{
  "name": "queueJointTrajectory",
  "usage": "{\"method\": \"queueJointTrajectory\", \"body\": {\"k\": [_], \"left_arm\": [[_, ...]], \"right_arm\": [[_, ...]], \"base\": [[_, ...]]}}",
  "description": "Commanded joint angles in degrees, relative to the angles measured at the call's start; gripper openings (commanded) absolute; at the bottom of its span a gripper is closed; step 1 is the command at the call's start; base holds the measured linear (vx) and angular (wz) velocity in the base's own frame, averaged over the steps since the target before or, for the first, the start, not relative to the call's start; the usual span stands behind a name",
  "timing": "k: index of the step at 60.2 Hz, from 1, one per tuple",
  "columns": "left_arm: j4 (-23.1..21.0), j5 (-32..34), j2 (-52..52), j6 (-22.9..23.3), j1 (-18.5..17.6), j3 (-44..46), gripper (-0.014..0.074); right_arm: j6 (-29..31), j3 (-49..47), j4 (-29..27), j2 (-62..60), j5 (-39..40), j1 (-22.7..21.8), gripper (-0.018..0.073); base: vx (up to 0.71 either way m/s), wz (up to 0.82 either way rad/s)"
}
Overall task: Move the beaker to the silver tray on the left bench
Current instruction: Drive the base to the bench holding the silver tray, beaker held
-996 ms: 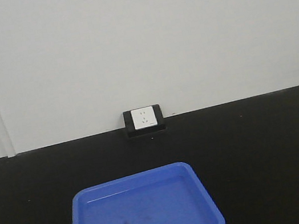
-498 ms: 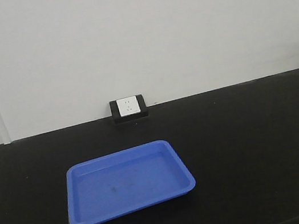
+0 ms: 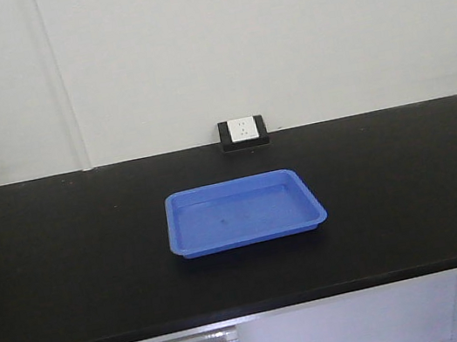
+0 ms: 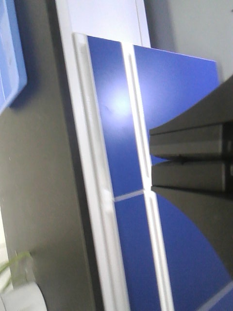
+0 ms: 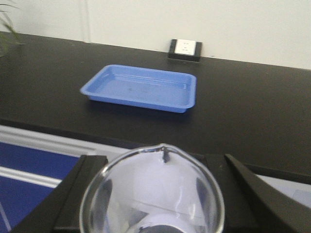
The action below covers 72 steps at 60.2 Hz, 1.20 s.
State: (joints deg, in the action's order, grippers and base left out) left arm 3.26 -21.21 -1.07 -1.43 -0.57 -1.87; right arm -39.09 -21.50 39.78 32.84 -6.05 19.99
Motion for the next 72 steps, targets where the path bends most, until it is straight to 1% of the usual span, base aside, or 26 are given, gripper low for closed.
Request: {"method": "queueJointTrajectory", "body": {"k": [1, 20, 36, 72], "left_arm": [[-0.2, 4.3, -0.4, 0.1, -0.3, -1.1, 0.0001], [-0.2, 4.3, -0.4, 0.1, -0.3, -1.1, 0.0001], [-0.2, 4.3, -0.4, 0.1, -0.3, -1.1, 0.0001], [-0.2, 4.3, -0.4, 0.1, -0.3, -1.1, 0.0001]], "right_arm": [[0.4, -1.7, 1.0, -0.1, 3.6, -0.1, -0.0011], [0.4, -1.7, 1.0, -0.1, 3.6, -0.1, -0.0011], [0.4, -1.7, 1.0, -0.1, 3.6, -0.1, -0.0011], [0.4, -1.7, 1.0, -0.1, 3.6, -0.1, -0.0011]], "base": [[-0.39, 0.27], [-0.39, 0.29], [-0.38, 0.44], [-0.35, 0.65]]}}
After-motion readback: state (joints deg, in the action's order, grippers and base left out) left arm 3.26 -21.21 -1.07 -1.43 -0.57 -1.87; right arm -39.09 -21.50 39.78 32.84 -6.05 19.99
